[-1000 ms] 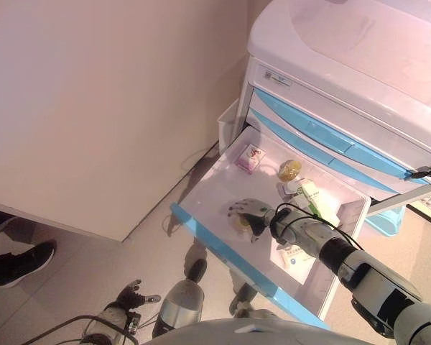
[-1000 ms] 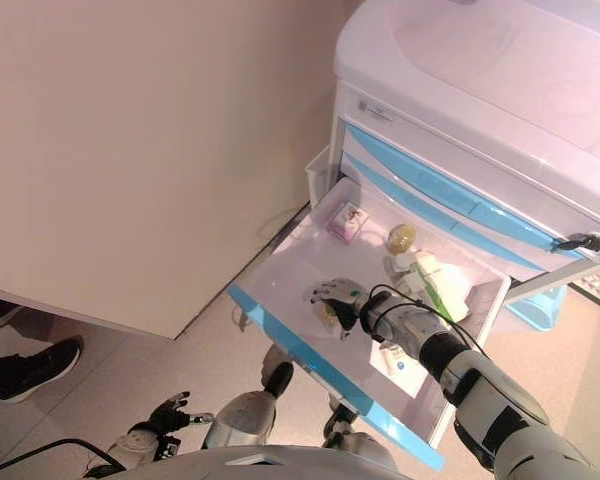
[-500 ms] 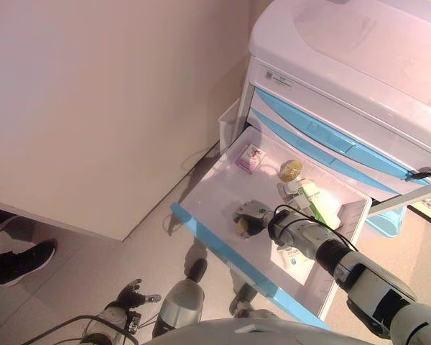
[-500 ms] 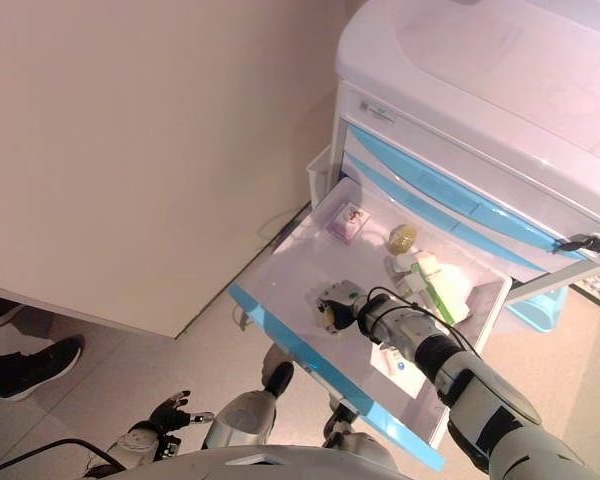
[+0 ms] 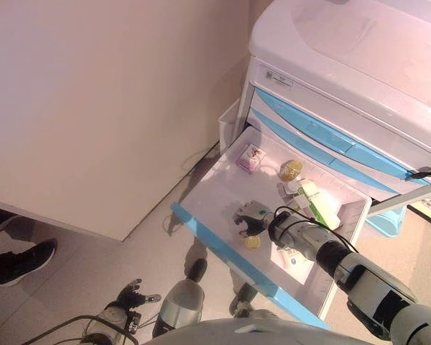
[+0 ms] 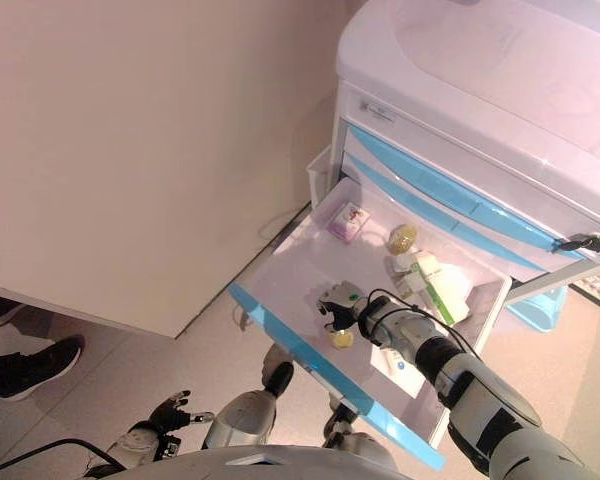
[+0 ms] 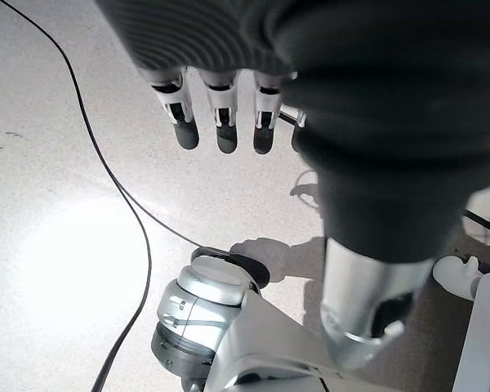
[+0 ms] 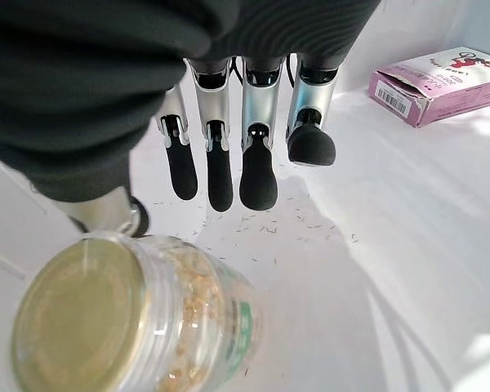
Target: Open the drawer and pick up the medicine
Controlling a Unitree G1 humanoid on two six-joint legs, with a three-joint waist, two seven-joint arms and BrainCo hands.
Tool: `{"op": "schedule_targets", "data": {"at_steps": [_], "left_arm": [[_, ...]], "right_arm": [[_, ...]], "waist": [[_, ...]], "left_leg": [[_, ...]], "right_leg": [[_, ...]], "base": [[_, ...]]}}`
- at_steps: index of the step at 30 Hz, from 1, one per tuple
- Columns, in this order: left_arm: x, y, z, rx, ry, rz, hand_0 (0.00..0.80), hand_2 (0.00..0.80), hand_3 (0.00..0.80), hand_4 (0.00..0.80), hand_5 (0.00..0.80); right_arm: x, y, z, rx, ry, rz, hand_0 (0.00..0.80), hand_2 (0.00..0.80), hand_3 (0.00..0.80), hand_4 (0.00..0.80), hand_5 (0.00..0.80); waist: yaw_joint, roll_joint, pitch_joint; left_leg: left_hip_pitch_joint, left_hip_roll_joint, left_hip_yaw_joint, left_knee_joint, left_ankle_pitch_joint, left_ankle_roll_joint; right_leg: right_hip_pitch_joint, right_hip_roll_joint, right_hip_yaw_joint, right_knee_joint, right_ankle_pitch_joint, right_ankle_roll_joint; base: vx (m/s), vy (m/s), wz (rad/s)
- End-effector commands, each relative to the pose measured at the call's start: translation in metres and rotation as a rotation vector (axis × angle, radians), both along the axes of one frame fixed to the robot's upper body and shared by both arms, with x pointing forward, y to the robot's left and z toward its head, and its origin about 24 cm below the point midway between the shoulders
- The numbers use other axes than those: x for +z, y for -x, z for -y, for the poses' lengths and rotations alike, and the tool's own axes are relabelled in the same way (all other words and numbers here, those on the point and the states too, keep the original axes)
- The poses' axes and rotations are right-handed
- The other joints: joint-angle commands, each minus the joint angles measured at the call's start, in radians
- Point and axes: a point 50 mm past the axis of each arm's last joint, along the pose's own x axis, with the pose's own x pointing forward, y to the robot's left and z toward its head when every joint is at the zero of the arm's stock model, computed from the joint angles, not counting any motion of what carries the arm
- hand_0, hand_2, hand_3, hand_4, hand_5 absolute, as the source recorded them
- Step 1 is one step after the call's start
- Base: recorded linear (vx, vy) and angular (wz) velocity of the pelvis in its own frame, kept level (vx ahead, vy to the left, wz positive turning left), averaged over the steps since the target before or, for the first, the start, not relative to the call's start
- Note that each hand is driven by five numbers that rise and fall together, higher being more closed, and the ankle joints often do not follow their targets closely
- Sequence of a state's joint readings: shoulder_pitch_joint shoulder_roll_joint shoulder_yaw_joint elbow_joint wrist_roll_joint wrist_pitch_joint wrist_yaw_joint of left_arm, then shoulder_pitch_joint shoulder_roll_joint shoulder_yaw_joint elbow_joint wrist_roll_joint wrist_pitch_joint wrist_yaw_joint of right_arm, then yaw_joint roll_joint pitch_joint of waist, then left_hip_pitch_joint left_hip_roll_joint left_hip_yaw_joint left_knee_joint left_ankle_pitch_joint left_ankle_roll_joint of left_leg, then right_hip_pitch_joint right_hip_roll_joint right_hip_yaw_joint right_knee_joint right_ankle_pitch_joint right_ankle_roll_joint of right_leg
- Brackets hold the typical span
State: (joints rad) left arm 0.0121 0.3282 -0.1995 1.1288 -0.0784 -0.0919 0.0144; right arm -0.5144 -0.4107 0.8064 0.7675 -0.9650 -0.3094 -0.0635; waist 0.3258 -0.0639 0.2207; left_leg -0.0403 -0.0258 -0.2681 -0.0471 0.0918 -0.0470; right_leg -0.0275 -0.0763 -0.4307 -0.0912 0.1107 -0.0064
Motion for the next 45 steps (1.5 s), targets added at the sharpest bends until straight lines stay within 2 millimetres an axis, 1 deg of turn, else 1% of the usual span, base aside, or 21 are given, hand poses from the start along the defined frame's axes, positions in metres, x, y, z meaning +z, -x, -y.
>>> {"op": "schedule_targets", "data": {"at_steps": [1, 2, 3, 11, 12, 13, 15, 17, 20, 21, 24, 25, 27, 28, 31, 34, 36, 38, 40, 45], "left_arm": [[0.0, 0.005, -0.006, -0.053, -0.04, -0.022, 0.0, 0.0, 0.0, 0.0, 0.0], [0.0, 0.005, -0.006, -0.054, -0.041, -0.022, 0.0, 0.0, 0.0, 0.0, 0.0], [0.0, 0.006, -0.006, -0.054, -0.041, -0.023, 0.0, 0.0, 0.0, 0.0, 0.0], [0.0, 0.005, -0.005, -0.056, -0.043, -0.021, 0.0, 0.0, 0.0, 0.0, 0.0], [-0.001, 0.007, -0.004, -0.055, -0.043, -0.022, 0.0, 0.0, 0.0, 0.0, 0.0], [-0.001, 0.007, -0.004, -0.055, -0.041, -0.024, 0.0, 0.0, 0.0, 0.0, 0.0], [-0.002, 0.008, -0.002, -0.054, -0.038, -0.025, 0.0, 0.0, 0.0, 0.0, 0.0], [-0.003, 0.011, -0.001, -0.044, -0.031, -0.027, 0.0, 0.0, 0.0, 0.0, 0.0], [-0.006, 0.017, 0.004, -0.023, -0.017, -0.033, 0.0, 0.0, 0.0, 0.0, 0.0], [-0.007, 0.019, 0.006, -0.017, -0.012, -0.035, 0.0, 0.0, 0.0, 0.0, 0.0], [-0.009, 0.022, 0.009, -0.004, -0.002, -0.035, 0.0, 0.0, 0.0, 0.0, 0.0], [-0.009, 0.024, 0.01, 0.0, 0.003, -0.034, 0.0, 0.0, 0.0, 0.0, 0.0], [-0.01, 0.026, 0.012, 0.009, 0.011, -0.035, 0.0, 0.0, 0.0, 0.0, 0.0], [-0.01, 0.028, 0.012, 0.013, 0.012, -0.036, 0.0, 0.0, 0.0, 0.0, 0.0], [-0.009, 0.027, 0.008, 0.018, 0.009, -0.033, 0.0, 0.0, 0.0, 0.0, 0.0], [-0.006, 0.027, -0.002, 0.023, -0.01, -0.033, 0.0, 0.0, 0.0, 0.0, 0.0], [-0.004, 0.027, -0.009, 0.028, -0.022, -0.037, 0.0, 0.0, 0.0, 0.0, 0.0], [-0.003, 0.028, -0.014, 0.035, -0.031, -0.04, 0.0, 0.0, 0.0, 0.0, 0.0], [-0.001, 0.027, -0.017, 0.033, -0.039, -0.041, 0.0, 0.0, 0.0, 0.0, 0.0], [0.001, 0.021, -0.019, 0.009, -0.056, -0.033, 0.0, 0.0, 0.0, 0.0, 0.0]], "right_arm": [[0.005, 0.0, -0.006, 0.045, -0.017, 0.023, 0.533, 0.533, 0.533, 0.533, 0.533], [0.005, 0.0, -0.006, 0.041, -0.019, 0.02, 0.075, 0.075, 0.075, 0.075, 0.075], [0.004, 0.0, -0.006, 0.033, -0.019, 0.013, 0.0, 0.0, 0.0, 0.0, 0.0], [0.005, 0.003, -0.011, 0.038, -0.079, 0.005, 0.0, 0.0, 0.0, 0.0, 0.0], [0.007, 0.005, -0.014, 0.045, -0.116, -0.002, 0.0, 0.0, 0.0, 0.0, 0.0], [0.01, 0.006, -0.017, 0.032, -0.189, -0.008, 0.0, 0.0, 0.0, 0.0, 0.0], [0.017, 0.005, -0.021, 0.006, -0.296, 0.017, 0.0, 0.0, 0.0, 0.0, 0.0], [0.025, 0.005, -0.02, -0.041, -0.394, 0.049, 0.0, 0.0, 0.0, 0.0, 0.0], [0.035, 0.003, -0.014, -0.168, -0.575, 0.096, 0.0, 0.0, 0.0, 0.0, 0.0], [0.035, 0.005, -0.011, -0.203, -0.615, 0.107, 0.0, 0.0, 0.0, 0.0, 0.0], [0.038, 0.006, -0.007, -0.255, -0.702, 0.131, 0.0, 0.0, 0.0, 0.0, 0.0], [0.04, 0.007, -0.005, -0.274, -0.745, 0.155, 0.0, 0.0, 0.0, 0.0, 0.0], [0.045, 0.007, 0.0, -0.292, -0.775, 0.205, 0.0, 0.0, 0.0, 0.0, 0.0], [0.047, 0.006, 0.004, -0.294, -0.759, 0.227, 0.0, 0.0, 0.0, 0.0, 0.0], [0.047, 0.001, 0.017, -0.285, -0.598, 0.251, 0.0, 0.0, 0.0, 0.0, 0.0], [0.044, -0.001, 0.038, -0.267, -0.434, 0.248, 0.0, 0.0, 0.0, 0.0, 0.0], [0.044, 0.0, 0.048, -0.249, -0.359, 0.232, 0.0, 0.0, 0.0, 0.0, 0.0], [0.042, 0.003, 0.055, -0.229, -0.308, 0.22, 0.0, 0.0, 0.0, 0.0, 0.0], [0.035, 0.008, 0.062, -0.212, -0.247, 0.206, 0.0, 0.0, 0.0, 0.0, 0.0], [0.021, 0.015, 0.073, -0.198, -0.166, 0.194, 0.0, 0.0, 0.0, 0.0, 0.0]], "waist": [[0.008, 0.004, -0.026], [0.009, 0.004, -0.025], [0.009, 0.004, -0.026], [0.005, 0.006, -0.024], [0.003, 0.006, -0.025], [0.002, 0.007, -0.024], [-0.001, 0.009, -0.026], [-0.009, 0.013, -0.027], [-0.028, 0.02, -0.032], [-0.035, 0.024, -0.033], [-0.046, 0.032, -0.034], [-0.05, 0.036, -0.034], [-0.059, 0.041, -0.035], [-0.062, 0.042, -0.036], [-0.069, 0.039, -0.037], [-0.071, 0.021, -0.036], [-0.073, 0.009, -0.038], [-0.075, -0.001, -0.039], [-0.076, -0.01, -0.04], [-0.073, -0.021, -0.033]], "left_leg": [[-0.024, -0.049, 0.006, -0.032, -0.027, 0.018], [-0.024, -0.049, 0.006, -0.032, -0.027, 0.018], [-0.023, -0.049, 0.006, -0.032, -0.027, 0.018], [-0.023, -0.049, 0.007, -0.032, -0.028, 0.02], [-0.022, -0.05, 0.007, -0.032, -0.028, 0.021], [-0.022, -0.05, 0.008, -0.032, -0.028, 0.021], [-0.021, -0.049, 0.008, -0.032, -0.028, 0.021], [-0.019, -0.049, 0.011, -0.031, -0.03, 0.021], [-0.015, -0.047, 0.019, -0.031, -0.033, 0.023], [-0.014, -0.047, 0.023, -0.031, -0.036, 0.024], [-0.012, -0.047, 0.029, -0.031, -0.038, 0.025], [-0.012, -0.047, 0.031, -0.031, -0.039, 0.026], [-0.01, -0.049, 0.036, -0.029, -0.042, 0.028], [-0.008, -0.049, 0.039, -0.029, -0.043, 0.027], [-0.01, -0.049, 0.044, -0.03, -0.043, 0.027], [-0.008, -0.046, 0.049, -0.031, -0.045, 0.028], [-0.004, -0.044, 0.053, -0.032, -0.047, 0.029], [0.001, -0.041, 0.058, -0.033, -0.049, 0.028], [0.005, -0.039, 0.062, -0.034, -0.052, 0.03], [0.008, -0.036, 0.063, -0.034, -0.055, 0.033]], "right_leg": [[0.105, 0.02, 0.019, 0.072, -0.17, 0.048], [0.106, 0.02, 0.018, 0.071, -0.17, 0.048], [0.107, 0.02, 0.019, 0.071, -0.17, 0.048], [0.104, 0.019, 0.021, 0.072, -0.169, 0.049], [0.104, 0.02, 0.024, 0.072, -0.169, 0.048], [0.104, 0.02, 0.023, 0.072, -0.168, 0.048], [0.103, 0.019, 0.024, 0.072, -0.166, 0.049], [0.103, 0.018, 0.027, 0.072, -0.165, 0.051], [0.1, 0.017, 0.036, 0.075, -0.163, 0.053], [0.099, 0.016, 0.038, 0.075, -0.164, 0.054], [0.096, 0.014, 0.044, 0.077, -0.163, 0.055], [0.095, 0.013, 0.046, 0.076, -0.162, 0.056], [0.095, 0.011, 0.05, 0.077, -0.161, 0.058], [0.096, 0.01, 0.051, 0.077, -0.161, 0.059], [0.093, 0.008, 0.053, 0.075, -0.158, 0.062], [0.096, 0.011, 0.055, 0.076, -0.159, 0.062], [0.098, 0.013, 0.057, 0.075, -0.159, 0.063], [0.1, 0.015, 0.061, 0.076, -0.159, 0.063], [0.103, 0.017, 0.064, 0.075, -0.159, 0.064], [0.103, 0.019, 0.065, 0.076, -0.159, 0.063]], "base": [[0.0, 0.0, 0.0], [0.0, 0.0, 0.0], [0.0, 0.0, 0.0], [0.0, 0.0, 0.0], [0.0, 0.0, 0.0], [0.0, 0.0, 0.0], [0.0, 0.0, 0.0], [0.009, 0.015, 0.0], [0.017, 0.045, -0.02], [0.013, 0.051, -0.05], [0.004, 0.039, -0.06], [0.003, 0.052, -0.04], [0.01, 0.044, -0.03], [0.018, 0.026, -0.04], [0.003, 0.007, -0.05], [0.01, -0.044, 0.0], [0.026, -0.05, -0.01], [0.028, -0.044, -0.05], [0.023, -0.047, -0.12], [0.0, -0.047, -0.08]]}}
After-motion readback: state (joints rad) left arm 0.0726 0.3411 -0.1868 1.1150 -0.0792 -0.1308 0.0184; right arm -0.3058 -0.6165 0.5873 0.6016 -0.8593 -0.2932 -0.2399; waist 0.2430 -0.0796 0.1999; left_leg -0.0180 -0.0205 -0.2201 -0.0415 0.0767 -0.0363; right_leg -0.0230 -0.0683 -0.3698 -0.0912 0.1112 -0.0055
